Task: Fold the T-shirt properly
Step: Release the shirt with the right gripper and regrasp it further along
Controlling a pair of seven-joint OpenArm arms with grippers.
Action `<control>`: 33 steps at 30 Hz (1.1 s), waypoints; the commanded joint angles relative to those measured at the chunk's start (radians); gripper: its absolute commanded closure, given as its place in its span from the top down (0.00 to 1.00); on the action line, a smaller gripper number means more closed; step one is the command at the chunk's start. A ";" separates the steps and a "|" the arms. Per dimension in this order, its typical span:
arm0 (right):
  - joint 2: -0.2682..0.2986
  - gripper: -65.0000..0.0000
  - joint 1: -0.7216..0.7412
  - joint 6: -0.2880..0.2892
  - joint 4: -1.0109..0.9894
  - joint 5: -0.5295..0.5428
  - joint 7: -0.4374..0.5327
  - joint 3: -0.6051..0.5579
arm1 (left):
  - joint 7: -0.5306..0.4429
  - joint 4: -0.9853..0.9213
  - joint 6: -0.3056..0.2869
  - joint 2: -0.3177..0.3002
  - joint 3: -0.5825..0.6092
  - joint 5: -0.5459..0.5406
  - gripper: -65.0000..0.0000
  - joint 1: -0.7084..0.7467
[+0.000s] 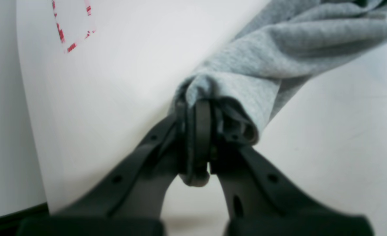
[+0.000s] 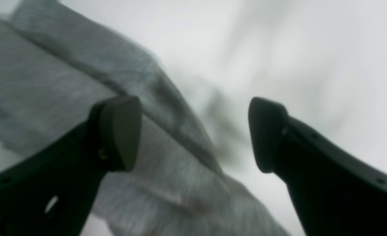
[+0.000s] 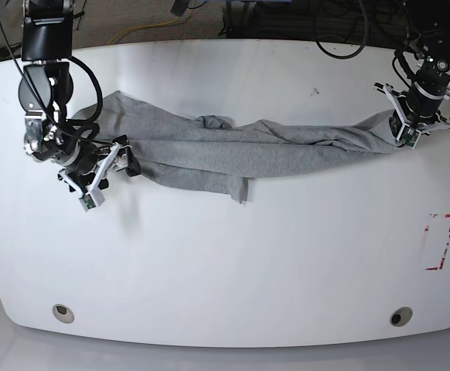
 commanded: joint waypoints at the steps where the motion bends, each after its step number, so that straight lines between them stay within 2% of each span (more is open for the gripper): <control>1: 0.000 0.75 0.071 0.069 -0.060 -0.048 0.022 -0.038 | -0.020 0.016 0.008 -0.014 -0.007 -0.005 0.00 -0.003; 4: -0.045 0.75 0.114 0.147 -0.125 -0.126 0.022 -0.050 | -0.019 0.016 0.008 -0.014 -0.007 -0.005 0.00 -0.003; 10: -0.128 0.75 0.141 0.234 -0.174 -0.301 0.054 -0.050 | -0.019 0.016 0.008 -0.014 -0.007 -0.006 0.00 -0.003; 15: -0.198 0.75 0.138 0.234 -0.174 -0.390 0.060 -0.050 | -0.019 0.016 0.008 -0.014 -0.007 -0.009 0.00 -0.003; 21: -0.260 0.74 0.138 0.234 -0.174 -0.436 0.065 -0.049 | -0.019 0.016 0.008 -0.014 -0.007 -0.009 0.00 -0.003; 27: -0.283 0.61 0.138 0.234 -0.171 -0.455 0.071 -0.049 | -0.019 0.016 0.008 -0.014 -0.005 -0.009 0.00 -0.003; 33: -0.276 0.68 0.137 0.234 -0.148 -0.426 0.070 -0.049 | -0.019 0.015 0.008 -0.014 -0.005 -0.009 0.00 -0.003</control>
